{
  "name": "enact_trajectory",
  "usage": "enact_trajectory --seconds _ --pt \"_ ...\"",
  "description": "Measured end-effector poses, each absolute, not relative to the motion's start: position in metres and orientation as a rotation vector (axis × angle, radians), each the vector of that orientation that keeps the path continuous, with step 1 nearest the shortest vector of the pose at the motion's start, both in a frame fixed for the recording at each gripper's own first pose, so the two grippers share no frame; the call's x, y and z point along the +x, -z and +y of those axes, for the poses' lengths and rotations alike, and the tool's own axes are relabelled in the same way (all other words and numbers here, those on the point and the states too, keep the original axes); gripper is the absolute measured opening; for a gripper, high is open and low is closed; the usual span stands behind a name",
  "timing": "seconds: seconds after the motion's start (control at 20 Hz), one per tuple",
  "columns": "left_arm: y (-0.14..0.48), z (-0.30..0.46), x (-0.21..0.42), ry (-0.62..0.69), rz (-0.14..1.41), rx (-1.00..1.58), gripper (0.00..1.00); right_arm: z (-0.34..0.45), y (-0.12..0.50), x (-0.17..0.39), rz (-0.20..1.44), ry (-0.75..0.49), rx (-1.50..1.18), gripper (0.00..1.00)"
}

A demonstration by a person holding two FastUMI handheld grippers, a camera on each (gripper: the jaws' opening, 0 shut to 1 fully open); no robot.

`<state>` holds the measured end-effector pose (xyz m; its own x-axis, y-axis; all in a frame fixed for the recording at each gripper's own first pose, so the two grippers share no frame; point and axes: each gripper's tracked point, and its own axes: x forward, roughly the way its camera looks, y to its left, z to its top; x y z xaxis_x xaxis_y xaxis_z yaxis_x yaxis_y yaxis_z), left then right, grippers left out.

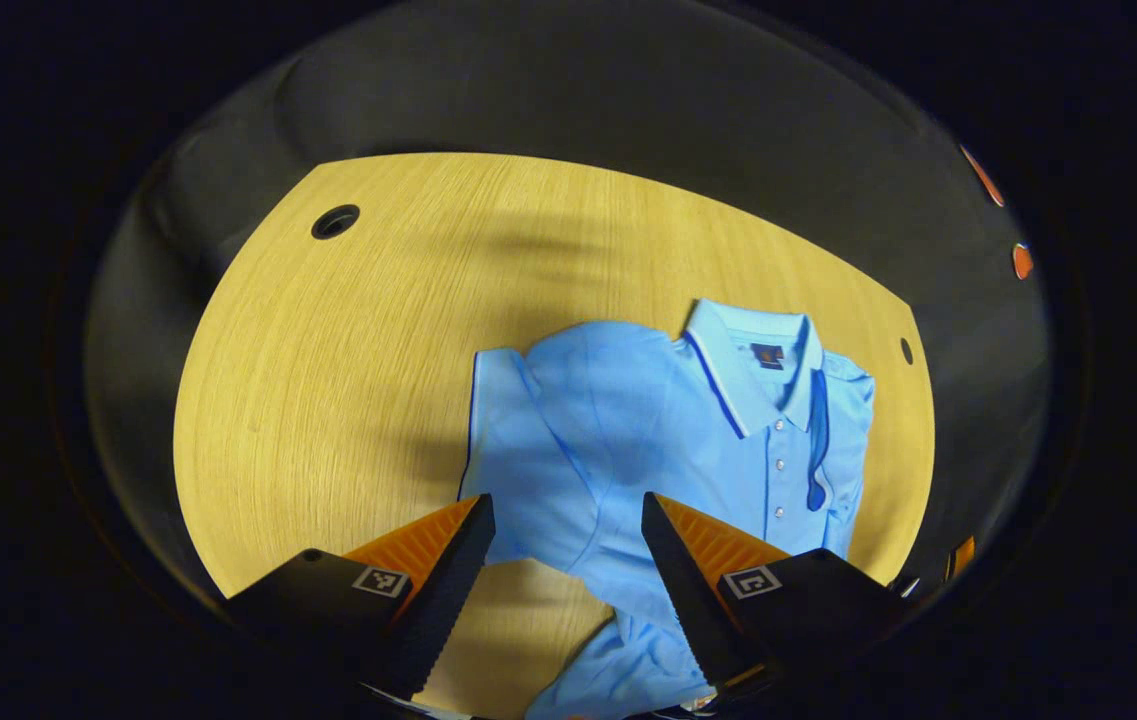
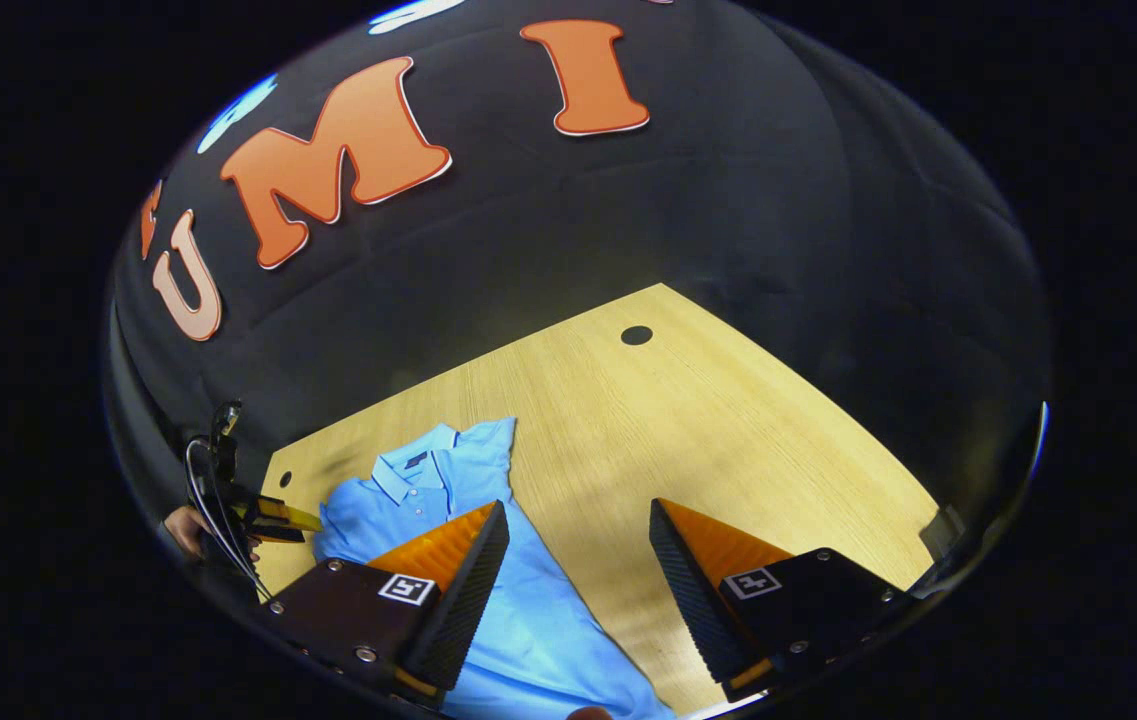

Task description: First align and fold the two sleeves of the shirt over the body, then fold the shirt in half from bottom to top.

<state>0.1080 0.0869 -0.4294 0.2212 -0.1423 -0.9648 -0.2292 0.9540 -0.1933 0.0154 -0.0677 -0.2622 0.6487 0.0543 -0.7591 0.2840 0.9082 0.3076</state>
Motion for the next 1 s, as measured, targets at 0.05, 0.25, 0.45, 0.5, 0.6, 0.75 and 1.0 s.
enact_trajectory --seconds 0.05,0.25,0.45,0.5,0.6,0.75,1.0 --pt "0.436 0.091 0.112 -0.073 1.364 -0.310 0.99 -0.067 0.261 0.013 0.853 0.133 0.418 0.90" --pt "0.457 0.115 0.114 -0.122 1.414 -0.217 0.98 -0.063 0.255 0.008 0.832 0.106 0.373 0.90" --pt "0.472 0.116 0.112 -0.133 1.448 -0.209 0.98 -0.066 0.244 0.003 0.815 0.107 0.343 0.91" --pt "0.476 0.115 0.111 -0.131 1.455 -0.216 0.98 -0.067 0.241 0.003 0.810 0.110 0.343 0.91" --pt "0.482 0.115 0.109 -0.121 1.463 -0.217 0.99 -0.073 0.238 0.001 0.797 0.128 0.340 0.91" --pt "0.481 0.112 0.113 -0.094 1.459 -0.210 0.78 -0.077 0.236 -0.006 0.794 0.150 0.357 0.91" --pt "0.473 0.089 0.106 -0.034 1.488 -0.267 0.13 -0.079 0.231 -0.016 0.788 0.175 0.376 0.91"
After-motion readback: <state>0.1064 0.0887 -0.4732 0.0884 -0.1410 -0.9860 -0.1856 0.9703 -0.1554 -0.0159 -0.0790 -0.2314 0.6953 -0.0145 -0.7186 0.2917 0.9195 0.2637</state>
